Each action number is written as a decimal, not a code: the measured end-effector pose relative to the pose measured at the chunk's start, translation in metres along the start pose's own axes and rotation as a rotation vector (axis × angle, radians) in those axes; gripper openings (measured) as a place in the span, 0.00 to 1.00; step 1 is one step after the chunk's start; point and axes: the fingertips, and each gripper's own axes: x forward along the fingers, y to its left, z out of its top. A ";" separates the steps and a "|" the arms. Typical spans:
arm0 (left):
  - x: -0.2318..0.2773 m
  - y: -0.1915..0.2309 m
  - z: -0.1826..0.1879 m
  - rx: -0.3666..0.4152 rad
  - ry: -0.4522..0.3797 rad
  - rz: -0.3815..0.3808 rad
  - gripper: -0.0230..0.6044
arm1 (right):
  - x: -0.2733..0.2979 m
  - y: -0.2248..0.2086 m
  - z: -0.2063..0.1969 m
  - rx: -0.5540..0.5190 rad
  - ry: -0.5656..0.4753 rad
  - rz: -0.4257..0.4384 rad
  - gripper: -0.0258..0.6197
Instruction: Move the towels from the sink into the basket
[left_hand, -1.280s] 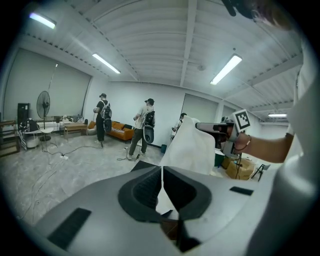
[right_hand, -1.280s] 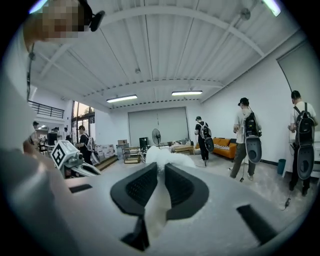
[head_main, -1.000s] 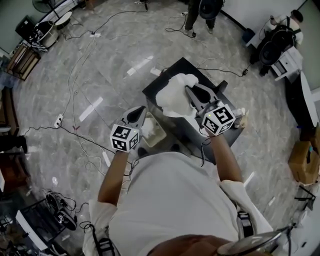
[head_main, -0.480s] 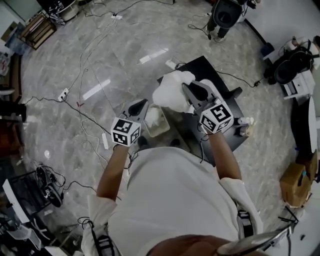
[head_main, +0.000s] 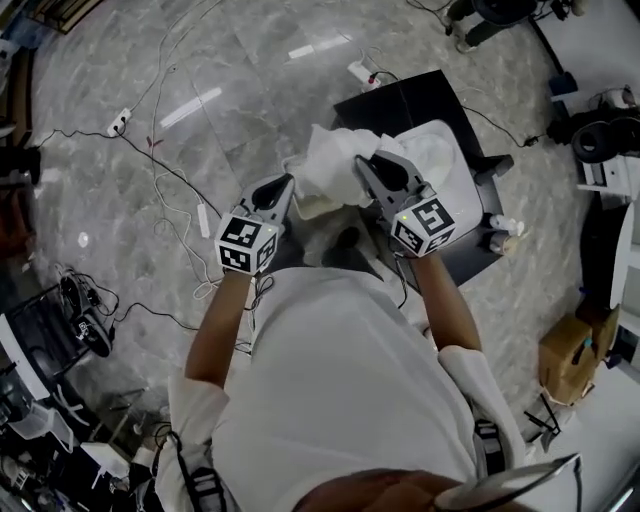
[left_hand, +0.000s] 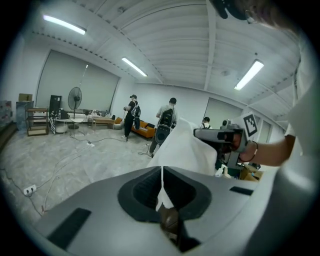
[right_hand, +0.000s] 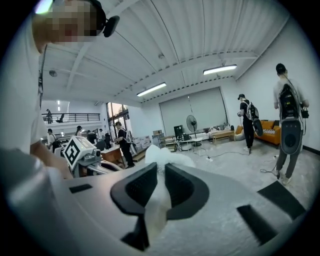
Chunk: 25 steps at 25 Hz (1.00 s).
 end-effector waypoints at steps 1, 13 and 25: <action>0.002 0.006 -0.010 -0.008 0.017 -0.001 0.06 | 0.007 0.000 -0.015 0.020 0.019 0.001 0.12; 0.082 0.096 -0.141 -0.014 0.197 -0.021 0.06 | 0.101 -0.033 -0.224 0.193 0.182 -0.053 0.12; 0.209 0.165 -0.384 -0.018 0.380 -0.103 0.06 | 0.171 -0.072 -0.554 0.346 0.448 -0.144 0.12</action>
